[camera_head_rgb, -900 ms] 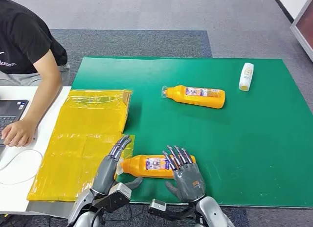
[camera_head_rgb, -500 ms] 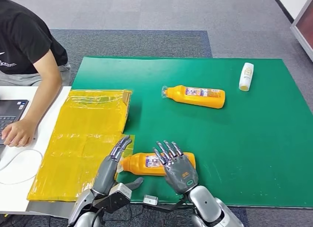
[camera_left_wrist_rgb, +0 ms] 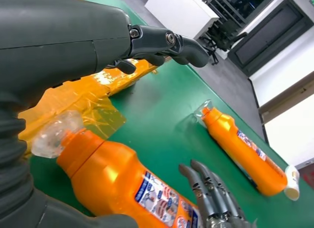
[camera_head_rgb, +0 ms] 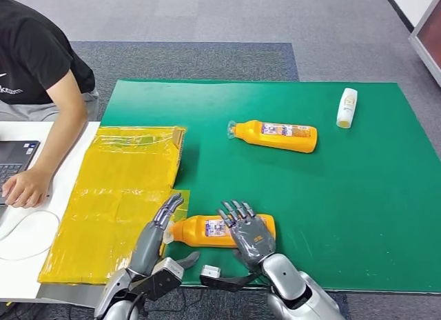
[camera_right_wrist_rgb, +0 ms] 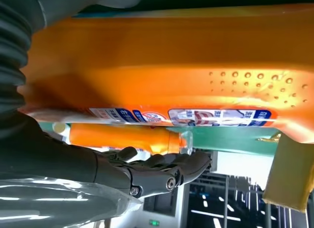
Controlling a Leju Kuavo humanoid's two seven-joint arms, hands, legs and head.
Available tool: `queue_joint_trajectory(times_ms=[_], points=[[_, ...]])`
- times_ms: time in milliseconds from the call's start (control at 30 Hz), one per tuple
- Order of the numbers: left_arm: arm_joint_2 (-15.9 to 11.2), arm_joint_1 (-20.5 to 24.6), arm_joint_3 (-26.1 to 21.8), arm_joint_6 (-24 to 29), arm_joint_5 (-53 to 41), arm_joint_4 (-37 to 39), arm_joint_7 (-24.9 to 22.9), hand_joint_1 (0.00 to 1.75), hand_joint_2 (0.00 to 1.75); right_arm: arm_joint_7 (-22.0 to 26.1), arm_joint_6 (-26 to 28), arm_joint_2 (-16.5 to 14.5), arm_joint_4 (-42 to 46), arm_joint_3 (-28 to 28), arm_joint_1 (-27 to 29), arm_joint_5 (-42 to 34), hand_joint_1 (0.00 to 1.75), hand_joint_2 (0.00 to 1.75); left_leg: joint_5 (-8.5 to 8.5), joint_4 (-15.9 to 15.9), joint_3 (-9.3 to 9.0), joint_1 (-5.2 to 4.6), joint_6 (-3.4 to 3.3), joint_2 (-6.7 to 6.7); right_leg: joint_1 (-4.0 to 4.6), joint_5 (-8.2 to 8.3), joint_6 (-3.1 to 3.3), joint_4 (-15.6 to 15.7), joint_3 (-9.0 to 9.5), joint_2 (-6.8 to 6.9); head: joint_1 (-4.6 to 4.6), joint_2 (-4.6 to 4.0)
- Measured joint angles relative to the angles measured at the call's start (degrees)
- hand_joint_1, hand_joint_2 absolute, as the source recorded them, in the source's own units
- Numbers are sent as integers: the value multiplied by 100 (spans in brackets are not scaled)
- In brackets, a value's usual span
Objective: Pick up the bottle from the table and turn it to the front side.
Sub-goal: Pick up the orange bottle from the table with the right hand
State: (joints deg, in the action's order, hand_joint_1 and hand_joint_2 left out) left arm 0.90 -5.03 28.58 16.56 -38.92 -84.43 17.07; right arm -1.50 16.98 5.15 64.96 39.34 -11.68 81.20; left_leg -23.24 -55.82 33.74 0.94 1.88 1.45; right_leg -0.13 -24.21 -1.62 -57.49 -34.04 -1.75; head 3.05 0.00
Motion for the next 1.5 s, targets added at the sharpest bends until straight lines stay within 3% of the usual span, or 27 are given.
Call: queue_joint_trajectory(times_ms=[333,733,767,900,1500], points=[[-63,-75,-62,-6,2,-6,-130,0,175,-404,-1217,-142,-282,-79,-334,-920,0,175,-13,1,-59,1,11,-22,3,5,7,4,41,-30,0,0],[-136,-152,-105,-9,-27,-142,-322,0,175,-988,-1572,-492,-777,-291,-586,-1041,0,175,-38,8,-116,3,4,-37,8,-6,24,8,66,-43,0,0],[-142,-153,-108,-9,-32,-149,-329,0,175,-1000,-1603,-504,-807,-293,-608,-1023,7,175,-38,8,-122,3,4,-37,8,-6,23,9,71,-43,0,0],[-161,-152,-130,-10,-69,-174,-344,0,175,-1008,-1658,-541,-907,-293,-668,-994,175,175,-43,8,-147,3,6,-38,9,-9,23,12,95,-44,-1,0],[-115,-47,-161,7,-80,-175,-343,0,175,-705,-1569,-624,-1384,-332,-936,-1073,175,175,-54,9,-225,2,-16,-36,9,-26,7,36,185,-43,0,0]])
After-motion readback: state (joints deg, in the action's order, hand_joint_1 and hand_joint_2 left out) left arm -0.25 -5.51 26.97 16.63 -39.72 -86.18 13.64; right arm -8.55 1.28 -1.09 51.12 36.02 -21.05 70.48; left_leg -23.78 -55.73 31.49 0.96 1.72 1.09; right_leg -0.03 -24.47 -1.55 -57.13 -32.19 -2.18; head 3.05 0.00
